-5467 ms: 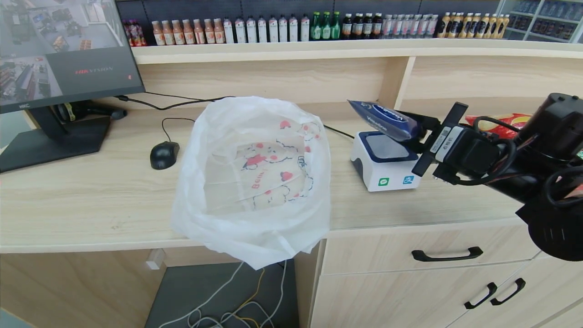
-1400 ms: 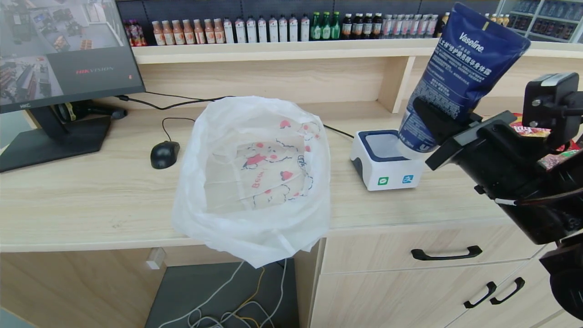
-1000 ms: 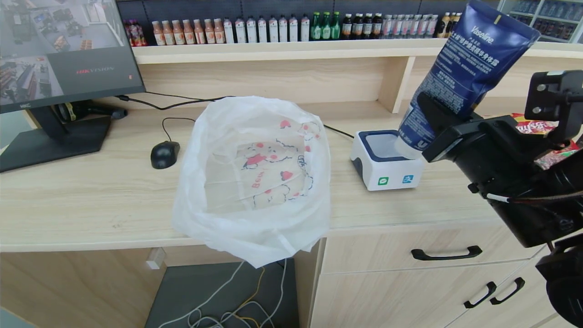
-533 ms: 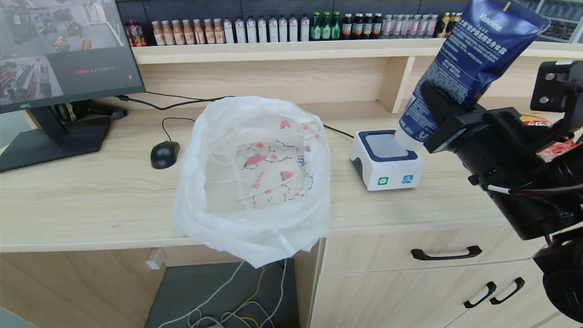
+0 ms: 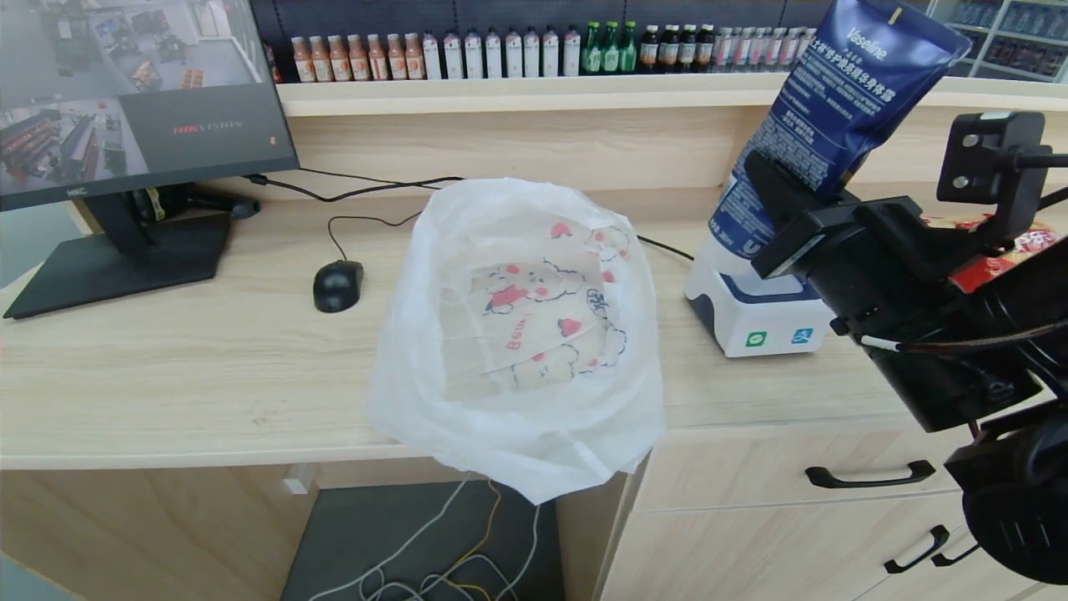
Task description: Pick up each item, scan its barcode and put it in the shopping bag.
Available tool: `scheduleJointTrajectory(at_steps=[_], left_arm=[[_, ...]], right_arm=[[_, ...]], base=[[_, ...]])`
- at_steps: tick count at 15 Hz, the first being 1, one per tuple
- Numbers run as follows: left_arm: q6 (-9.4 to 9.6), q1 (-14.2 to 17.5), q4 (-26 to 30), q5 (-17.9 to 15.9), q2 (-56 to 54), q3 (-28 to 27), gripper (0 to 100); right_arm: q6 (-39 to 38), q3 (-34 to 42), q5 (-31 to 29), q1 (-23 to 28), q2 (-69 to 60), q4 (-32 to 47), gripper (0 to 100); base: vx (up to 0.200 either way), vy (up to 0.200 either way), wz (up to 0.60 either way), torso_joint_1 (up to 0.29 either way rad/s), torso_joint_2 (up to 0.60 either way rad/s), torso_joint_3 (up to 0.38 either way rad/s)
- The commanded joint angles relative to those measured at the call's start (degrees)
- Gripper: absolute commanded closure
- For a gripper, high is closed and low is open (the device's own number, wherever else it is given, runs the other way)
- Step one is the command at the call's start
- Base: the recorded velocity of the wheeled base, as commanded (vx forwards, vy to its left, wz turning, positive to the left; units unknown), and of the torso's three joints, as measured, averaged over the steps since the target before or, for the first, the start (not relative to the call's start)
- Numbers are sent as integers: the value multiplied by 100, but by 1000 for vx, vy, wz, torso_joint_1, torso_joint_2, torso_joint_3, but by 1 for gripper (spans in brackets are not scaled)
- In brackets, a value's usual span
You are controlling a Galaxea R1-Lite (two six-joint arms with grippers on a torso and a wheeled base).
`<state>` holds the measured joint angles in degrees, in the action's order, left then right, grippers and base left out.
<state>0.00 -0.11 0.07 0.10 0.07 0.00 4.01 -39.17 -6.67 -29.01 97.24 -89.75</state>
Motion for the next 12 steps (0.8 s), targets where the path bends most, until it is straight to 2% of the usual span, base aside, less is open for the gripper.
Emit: scheduleJointTrajectory(at_steps=[1,6,12], left_arm=[[9,2,1,-1,1,0,0],[0,2,1,-1,1,0,0],[26,2,1,-1,-7,0,0]], right_arm=[[3,6,-10,10,5,1,100],[3,14,69,10,-30,1,100],[3,313,157,1,-118,-8,100]], base=[[0,200,0,-2,7,7],[0,200,0,0,5,1],[0,0,0,0,0,0]])
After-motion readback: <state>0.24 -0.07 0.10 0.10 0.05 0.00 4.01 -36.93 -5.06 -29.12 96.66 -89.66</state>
